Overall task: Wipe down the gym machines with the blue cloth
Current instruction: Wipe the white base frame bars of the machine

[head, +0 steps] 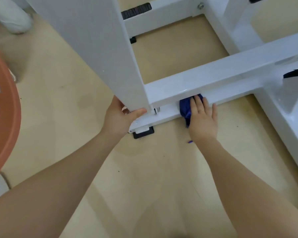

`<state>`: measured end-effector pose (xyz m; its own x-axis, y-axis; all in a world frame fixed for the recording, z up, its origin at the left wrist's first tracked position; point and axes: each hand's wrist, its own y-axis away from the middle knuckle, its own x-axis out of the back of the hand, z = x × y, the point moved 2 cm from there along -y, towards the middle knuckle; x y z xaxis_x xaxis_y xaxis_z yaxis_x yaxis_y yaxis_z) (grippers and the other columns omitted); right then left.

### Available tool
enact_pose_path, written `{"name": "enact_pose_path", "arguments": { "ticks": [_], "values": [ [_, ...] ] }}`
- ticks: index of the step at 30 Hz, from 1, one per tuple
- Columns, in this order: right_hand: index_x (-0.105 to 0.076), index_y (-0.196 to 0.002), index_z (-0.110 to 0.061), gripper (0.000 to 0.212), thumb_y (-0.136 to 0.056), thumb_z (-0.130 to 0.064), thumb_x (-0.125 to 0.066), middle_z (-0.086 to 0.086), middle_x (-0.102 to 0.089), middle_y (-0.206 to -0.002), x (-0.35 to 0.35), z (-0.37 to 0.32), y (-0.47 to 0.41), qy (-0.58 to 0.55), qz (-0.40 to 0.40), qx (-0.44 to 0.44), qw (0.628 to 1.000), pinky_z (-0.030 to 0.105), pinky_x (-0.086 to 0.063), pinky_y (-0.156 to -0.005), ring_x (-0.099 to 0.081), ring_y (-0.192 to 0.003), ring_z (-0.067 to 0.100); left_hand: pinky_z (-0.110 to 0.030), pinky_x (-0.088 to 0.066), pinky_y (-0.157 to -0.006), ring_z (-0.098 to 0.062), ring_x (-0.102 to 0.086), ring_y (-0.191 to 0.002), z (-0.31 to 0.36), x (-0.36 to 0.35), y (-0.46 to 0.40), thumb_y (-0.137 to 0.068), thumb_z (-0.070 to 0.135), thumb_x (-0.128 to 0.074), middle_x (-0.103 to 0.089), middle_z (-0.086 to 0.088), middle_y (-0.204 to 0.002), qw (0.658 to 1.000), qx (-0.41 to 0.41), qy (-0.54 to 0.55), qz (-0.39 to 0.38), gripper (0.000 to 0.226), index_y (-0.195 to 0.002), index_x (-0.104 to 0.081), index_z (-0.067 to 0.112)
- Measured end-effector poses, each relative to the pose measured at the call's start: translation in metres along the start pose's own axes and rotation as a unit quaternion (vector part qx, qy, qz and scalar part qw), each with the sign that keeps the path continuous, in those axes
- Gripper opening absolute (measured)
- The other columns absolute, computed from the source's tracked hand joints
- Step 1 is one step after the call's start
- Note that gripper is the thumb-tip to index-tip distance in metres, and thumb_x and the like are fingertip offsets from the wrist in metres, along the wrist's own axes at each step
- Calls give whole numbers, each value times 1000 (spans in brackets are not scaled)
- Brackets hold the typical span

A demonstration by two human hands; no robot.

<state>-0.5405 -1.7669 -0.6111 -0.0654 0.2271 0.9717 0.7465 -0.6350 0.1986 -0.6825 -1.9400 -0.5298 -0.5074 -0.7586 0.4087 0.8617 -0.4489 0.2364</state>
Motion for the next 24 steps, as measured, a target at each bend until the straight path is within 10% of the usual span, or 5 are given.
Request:
{"name": "enact_pose_path", "arguments": {
  "ticks": [8,14,19,24],
  "values": [
    [3,-151,-16,67,-96,-16,-36,-3,6,-159,-2,-28,4,23,-13,185,982,35,12,-114,8,-145,16,-23,-49,-89,-7,-60,-106,3,-4,7,-75,6,-73,-63,5,-114,1000,-11,20,22,51,-118,-49,15],
    [3,-150,-10,69,-95,-12,-38,5,8,-158,-7,-8,3,-37,13,-37,999,36,3,-117,8,-145,25,-28,-39,-97,-13,-50,-110,-13,-26,39,-81,25,-65,-52,2,-115,995,8,-60,85,44,-120,-47,14],
    [4,-150,-11,65,-97,-16,-32,4,10,-158,-16,-35,14,-12,-1,215,977,34,7,-116,9,-145,21,-16,-37,-72,-12,-49,-82,-11,-44,60,-85,19,-64,-51,2,-96,981,50,-125,140,25,-106,-52,10],
    [3,-150,-9,89,-88,-16,-60,4,7,-159,-9,57,-16,-96,33,-58,993,29,0,-117,7,-146,22,-5,-38,-63,-3,-52,-70,13,-57,64,-89,7,-52,-60,6,-84,972,-78,-220,27,11,-89,-60,14]
  ]
}}
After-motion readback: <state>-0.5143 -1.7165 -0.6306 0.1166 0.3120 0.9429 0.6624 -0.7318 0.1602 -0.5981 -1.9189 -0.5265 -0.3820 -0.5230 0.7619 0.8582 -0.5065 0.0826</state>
